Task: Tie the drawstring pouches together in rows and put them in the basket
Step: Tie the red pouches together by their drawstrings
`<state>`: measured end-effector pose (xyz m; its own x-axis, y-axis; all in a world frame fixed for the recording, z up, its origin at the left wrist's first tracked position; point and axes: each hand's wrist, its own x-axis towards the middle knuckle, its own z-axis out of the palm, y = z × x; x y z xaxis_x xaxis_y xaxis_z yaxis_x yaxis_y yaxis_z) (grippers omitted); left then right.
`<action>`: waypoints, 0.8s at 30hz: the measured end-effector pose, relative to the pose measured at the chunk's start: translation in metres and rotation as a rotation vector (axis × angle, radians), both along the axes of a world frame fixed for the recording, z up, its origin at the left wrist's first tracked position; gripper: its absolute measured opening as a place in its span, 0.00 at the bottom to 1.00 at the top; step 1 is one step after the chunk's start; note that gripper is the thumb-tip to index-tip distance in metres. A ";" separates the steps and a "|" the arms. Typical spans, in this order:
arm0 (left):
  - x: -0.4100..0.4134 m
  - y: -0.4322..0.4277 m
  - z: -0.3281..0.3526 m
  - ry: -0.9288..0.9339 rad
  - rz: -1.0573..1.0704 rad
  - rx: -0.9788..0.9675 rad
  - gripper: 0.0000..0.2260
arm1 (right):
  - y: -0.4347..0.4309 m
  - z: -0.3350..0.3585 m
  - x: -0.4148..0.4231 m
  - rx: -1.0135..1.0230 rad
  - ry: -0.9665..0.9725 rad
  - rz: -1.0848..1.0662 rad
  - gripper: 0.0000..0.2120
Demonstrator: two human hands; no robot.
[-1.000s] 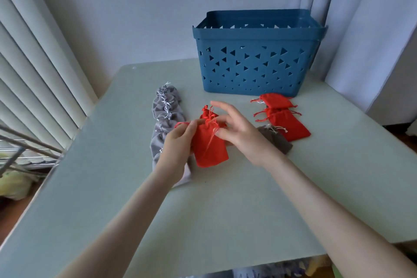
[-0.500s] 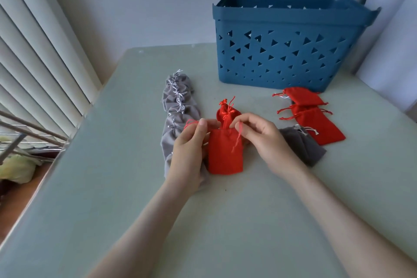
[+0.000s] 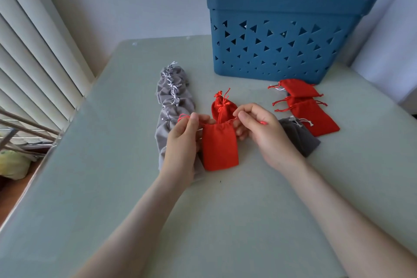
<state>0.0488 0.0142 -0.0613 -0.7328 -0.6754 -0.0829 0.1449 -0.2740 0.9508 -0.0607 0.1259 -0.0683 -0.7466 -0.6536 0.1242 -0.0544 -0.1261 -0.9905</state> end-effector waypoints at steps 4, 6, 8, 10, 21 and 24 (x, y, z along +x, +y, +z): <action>-0.001 -0.002 0.004 0.046 0.014 0.115 0.18 | 0.004 0.001 -0.002 0.020 0.022 0.013 0.10; 0.000 -0.002 0.005 0.069 0.018 0.123 0.17 | 0.005 0.001 -0.003 0.033 0.033 0.011 0.10; -0.001 -0.003 0.004 0.095 0.030 0.122 0.16 | 0.005 0.000 -0.004 0.052 0.050 -0.002 0.10; -0.001 -0.003 0.005 0.126 0.040 0.121 0.16 | 0.004 0.000 -0.004 0.070 0.077 -0.015 0.10; 0.004 -0.015 0.009 0.223 0.108 0.107 0.15 | 0.013 0.002 -0.017 0.226 0.133 -0.298 0.15; 0.004 -0.015 0.011 0.151 0.103 0.048 0.15 | 0.012 0.003 -0.018 0.243 0.124 -0.313 0.16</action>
<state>0.0524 -0.0004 -0.0508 -0.6669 -0.7451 -0.0113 0.3145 -0.2951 0.9022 -0.0782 0.1383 -0.0654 -0.9029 -0.4191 0.0957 -0.1740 0.1526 -0.9729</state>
